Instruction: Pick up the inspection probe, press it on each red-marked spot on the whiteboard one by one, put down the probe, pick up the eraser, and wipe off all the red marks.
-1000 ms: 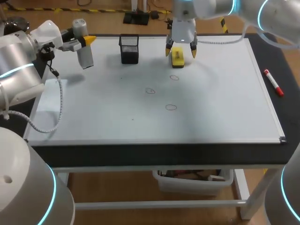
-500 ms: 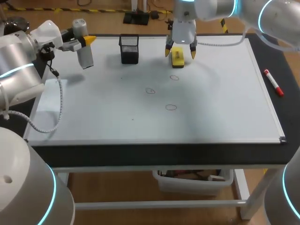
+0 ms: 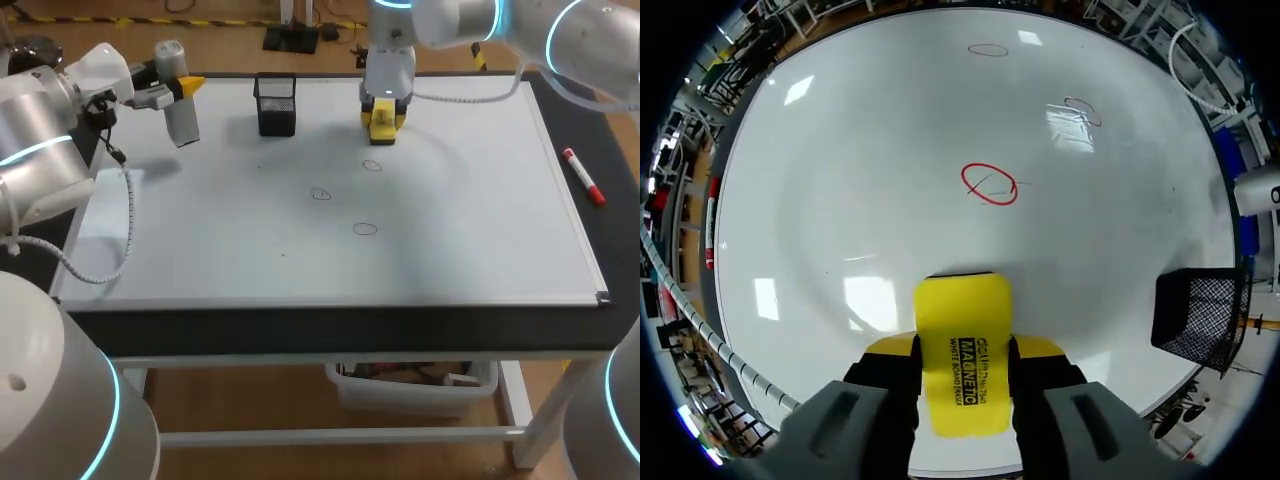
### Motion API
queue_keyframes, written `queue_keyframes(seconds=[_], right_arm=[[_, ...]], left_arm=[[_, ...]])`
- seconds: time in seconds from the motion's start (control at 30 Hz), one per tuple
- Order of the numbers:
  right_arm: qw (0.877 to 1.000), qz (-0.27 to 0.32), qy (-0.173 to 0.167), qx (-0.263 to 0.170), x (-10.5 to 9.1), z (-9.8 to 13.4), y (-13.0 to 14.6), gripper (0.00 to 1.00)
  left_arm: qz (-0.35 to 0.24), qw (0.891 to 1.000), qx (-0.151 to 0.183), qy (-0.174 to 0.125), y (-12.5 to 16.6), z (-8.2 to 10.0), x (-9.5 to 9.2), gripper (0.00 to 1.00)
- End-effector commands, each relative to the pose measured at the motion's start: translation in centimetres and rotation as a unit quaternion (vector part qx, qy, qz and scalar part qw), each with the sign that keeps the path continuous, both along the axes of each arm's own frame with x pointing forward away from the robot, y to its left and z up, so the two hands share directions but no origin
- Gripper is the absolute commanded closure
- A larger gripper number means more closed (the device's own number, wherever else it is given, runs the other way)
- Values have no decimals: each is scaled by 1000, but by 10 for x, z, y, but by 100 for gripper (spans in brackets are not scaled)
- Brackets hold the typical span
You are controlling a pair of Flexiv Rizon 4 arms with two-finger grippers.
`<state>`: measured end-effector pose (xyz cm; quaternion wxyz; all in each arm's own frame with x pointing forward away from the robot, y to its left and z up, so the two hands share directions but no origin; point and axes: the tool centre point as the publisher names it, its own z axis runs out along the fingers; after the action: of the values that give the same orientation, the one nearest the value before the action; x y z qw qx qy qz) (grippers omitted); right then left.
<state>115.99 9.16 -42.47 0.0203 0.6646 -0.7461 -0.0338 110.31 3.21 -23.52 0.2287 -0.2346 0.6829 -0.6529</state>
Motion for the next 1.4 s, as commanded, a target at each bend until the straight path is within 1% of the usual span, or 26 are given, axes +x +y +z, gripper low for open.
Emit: queue_keyframes(seconds=[0.03,0.23,0.47,0.77,1.13,1.4], right_arm=[[1000,0,-1,-1,0,5,-3,100],[1000,-1,-15,-1,-4,19,-9,100],[1000,-2,-27,-8,-5,36,-26,100],[998,-57,-29,-17,-9,45,-67,100],[991,-130,-15,-16,-36,45,-116,100],[986,-165,-9,-16,-53,41,-139,100]], left_arm=[[2,1000,-1,-2,-1,0,0,100],[2,1000,-1,-2,-1,0,0,100],[2,1000,-1,-2,-1,0,0,100],[2,1000,-1,-2,-1,0,0,100],[2,1000,-1,-2,-1,0,0,100],[2,1000,-1,-2,-1,0,0,100]])
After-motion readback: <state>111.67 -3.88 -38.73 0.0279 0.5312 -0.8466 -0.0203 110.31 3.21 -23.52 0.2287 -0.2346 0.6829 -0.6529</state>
